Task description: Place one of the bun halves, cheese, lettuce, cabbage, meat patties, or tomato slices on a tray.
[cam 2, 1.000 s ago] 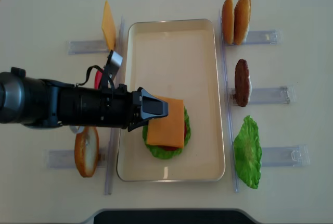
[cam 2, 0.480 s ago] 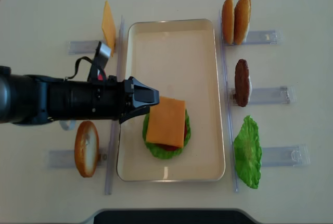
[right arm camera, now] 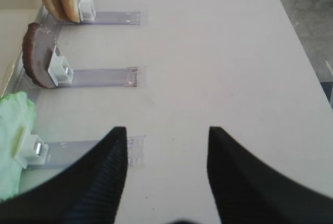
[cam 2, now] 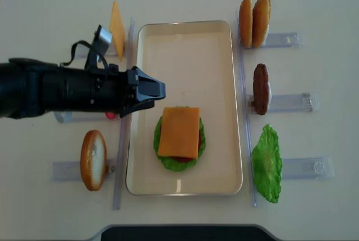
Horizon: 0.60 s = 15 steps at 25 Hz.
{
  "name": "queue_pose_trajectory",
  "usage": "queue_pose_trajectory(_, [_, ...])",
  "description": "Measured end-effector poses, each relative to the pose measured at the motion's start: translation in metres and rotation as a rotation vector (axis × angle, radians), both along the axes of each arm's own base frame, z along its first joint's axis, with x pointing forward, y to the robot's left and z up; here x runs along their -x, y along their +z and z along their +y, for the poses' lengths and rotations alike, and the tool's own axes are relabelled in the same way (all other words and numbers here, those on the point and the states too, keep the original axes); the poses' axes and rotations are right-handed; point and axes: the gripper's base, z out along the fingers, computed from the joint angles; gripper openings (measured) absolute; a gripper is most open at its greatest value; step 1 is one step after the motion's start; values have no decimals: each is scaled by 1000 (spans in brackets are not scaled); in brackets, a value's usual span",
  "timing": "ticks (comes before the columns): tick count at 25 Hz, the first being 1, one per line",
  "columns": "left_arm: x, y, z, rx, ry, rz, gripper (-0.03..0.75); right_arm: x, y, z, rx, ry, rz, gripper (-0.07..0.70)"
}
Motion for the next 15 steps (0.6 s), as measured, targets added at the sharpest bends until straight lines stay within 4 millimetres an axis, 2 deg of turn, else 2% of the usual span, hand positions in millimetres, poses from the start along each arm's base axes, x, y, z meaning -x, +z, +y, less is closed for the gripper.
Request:
queue_pose_trajectory(7, [-14, 51, 3, -124, -42, -56, 464, 0, 0, 0, 0, 0, 0, 368])
queue_pose_trajectory(11, [-21, 71, 13, -300, -36, -27, 448, 0, 0, 0, 0, 0, 0, 368])
queue_pose_trajectory(15, [-24, 81, 30, -527, -27, 33, 390, 0, 0, 0, 0, 0, 0, 368])
